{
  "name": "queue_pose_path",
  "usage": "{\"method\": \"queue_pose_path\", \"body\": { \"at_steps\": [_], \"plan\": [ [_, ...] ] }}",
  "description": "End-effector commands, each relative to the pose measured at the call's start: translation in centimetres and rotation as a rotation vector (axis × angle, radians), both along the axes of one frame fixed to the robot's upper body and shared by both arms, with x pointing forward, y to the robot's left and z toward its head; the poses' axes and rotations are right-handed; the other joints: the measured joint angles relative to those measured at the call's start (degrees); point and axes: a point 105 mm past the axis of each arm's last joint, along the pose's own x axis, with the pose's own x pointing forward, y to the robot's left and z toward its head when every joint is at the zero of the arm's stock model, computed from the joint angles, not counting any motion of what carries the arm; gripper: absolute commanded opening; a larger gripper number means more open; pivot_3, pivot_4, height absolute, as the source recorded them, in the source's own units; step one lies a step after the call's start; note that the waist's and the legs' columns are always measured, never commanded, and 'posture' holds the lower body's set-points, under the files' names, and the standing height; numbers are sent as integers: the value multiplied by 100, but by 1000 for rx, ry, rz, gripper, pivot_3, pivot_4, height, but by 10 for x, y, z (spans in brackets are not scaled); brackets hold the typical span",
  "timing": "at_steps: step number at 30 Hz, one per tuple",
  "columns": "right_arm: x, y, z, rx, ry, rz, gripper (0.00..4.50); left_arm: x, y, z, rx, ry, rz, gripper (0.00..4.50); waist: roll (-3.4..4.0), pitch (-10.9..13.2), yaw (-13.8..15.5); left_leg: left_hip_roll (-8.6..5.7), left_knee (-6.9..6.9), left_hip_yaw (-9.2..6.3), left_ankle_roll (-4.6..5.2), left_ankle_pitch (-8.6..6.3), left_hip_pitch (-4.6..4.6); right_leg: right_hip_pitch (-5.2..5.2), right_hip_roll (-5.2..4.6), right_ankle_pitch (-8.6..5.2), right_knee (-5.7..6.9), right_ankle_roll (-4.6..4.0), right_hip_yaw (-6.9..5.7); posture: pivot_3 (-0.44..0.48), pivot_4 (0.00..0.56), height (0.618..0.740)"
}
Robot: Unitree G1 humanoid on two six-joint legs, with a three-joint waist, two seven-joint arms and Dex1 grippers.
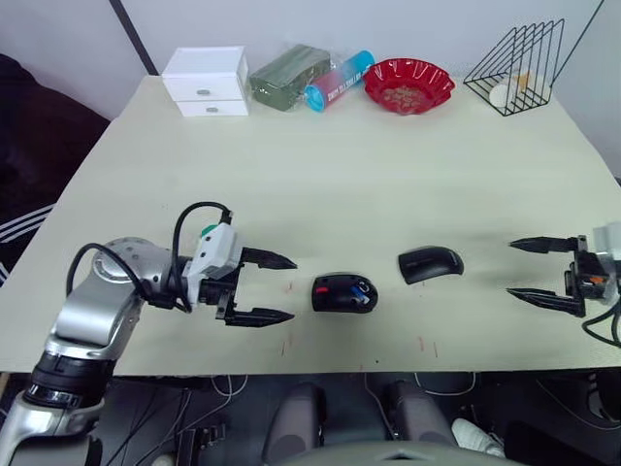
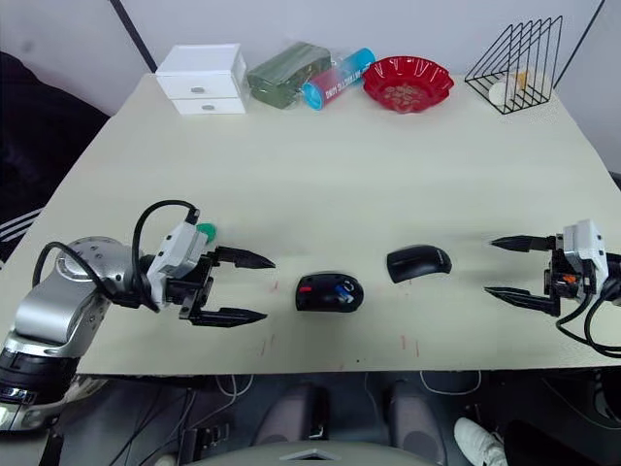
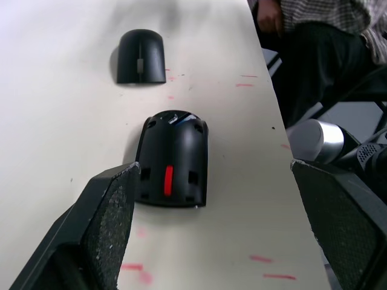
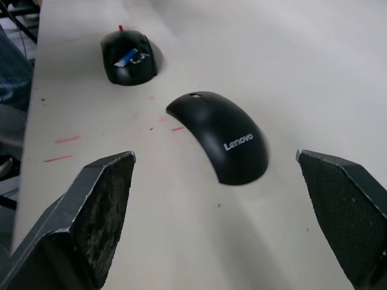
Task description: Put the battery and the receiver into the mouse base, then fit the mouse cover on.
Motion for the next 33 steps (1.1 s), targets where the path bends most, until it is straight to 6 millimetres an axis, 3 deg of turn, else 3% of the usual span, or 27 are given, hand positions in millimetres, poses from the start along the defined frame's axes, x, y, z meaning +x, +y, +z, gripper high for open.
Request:
{"method": "queue_pose_path", "body": {
  "at_steps": [1,15,33],
  "plan": [
    [12,5,-3,-48,-15,9,4500,-3,4,18,-25,-41,-5,4254,0,5,17,0,0,3,0,0,-1,-1,0,0,0,0,1,0,150,740],
    [44,24,-14,-169,48,68,4500,-20,9,34,-78,-32,-53,4254,10,24,-4,1,-1,29,0,0,-12,-23,-2,1,5,1,17,0,150,740],
    [58,44,-25,-261,92,175,4500,-31,15,42,-103,-47,-44,4254,15,33,-17,3,-2,31,-1,0,-11,-27,-1,1,6,1,20,0,150,740]
  ]
}}
